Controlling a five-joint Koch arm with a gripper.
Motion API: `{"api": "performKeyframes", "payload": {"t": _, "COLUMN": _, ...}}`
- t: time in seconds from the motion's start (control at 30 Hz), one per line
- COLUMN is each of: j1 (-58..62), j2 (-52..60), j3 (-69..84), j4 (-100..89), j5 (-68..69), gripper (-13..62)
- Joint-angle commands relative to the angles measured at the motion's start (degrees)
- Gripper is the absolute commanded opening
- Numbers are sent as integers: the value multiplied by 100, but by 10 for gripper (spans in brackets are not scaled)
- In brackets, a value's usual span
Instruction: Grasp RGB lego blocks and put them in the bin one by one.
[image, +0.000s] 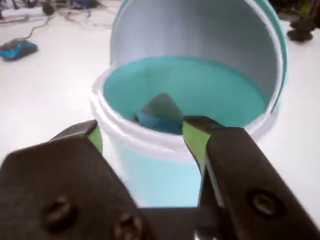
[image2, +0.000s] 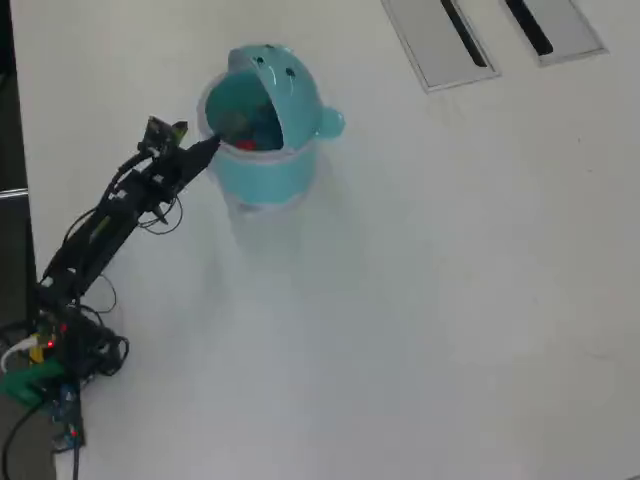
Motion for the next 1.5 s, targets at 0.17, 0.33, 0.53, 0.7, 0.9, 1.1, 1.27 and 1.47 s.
{"api": "performKeyframes", "payload": {"t": 0.17, "j1": -527, "j2": 1362, "j3": 1046, "j4": 44, "j5": -9, "gripper": 301}}
{"api": "performKeyframes", "payload": {"t": 0.33, "j1": -914, "j2": 2065, "j3": 1951, "j4": 475, "j5": 0, "gripper": 301}}
{"api": "performKeyframes", "payload": {"t": 0.53, "j1": -1081, "j2": 2769, "j3": 2777, "j4": 905, "j5": 44, "gripper": 301}}
{"api": "performKeyframes", "payload": {"t": 0.7, "j1": -1301, "j2": 3305, "j3": 3437, "j4": 1292, "j5": 79, "gripper": 308}}
{"api": "performKeyframes", "payload": {"t": 0.9, "j1": -1696, "j2": 3753, "j3": 4184, "j4": 1784, "j5": 229, "gripper": 325}}
{"api": "performKeyframes", "payload": {"t": 1.1, "j1": -2013, "j2": 3806, "j3": 4491, "j4": 1811, "j5": 343, "gripper": 325}}
{"api": "performKeyframes", "payload": {"t": 1.27, "j1": -2443, "j2": 3788, "j3": 4746, "j4": 1811, "j5": 562, "gripper": 326}}
{"api": "performKeyframes", "payload": {"t": 1.47, "j1": -2795, "j2": 3806, "j3": 5054, "j4": 1802, "j5": 703, "gripper": 332}}
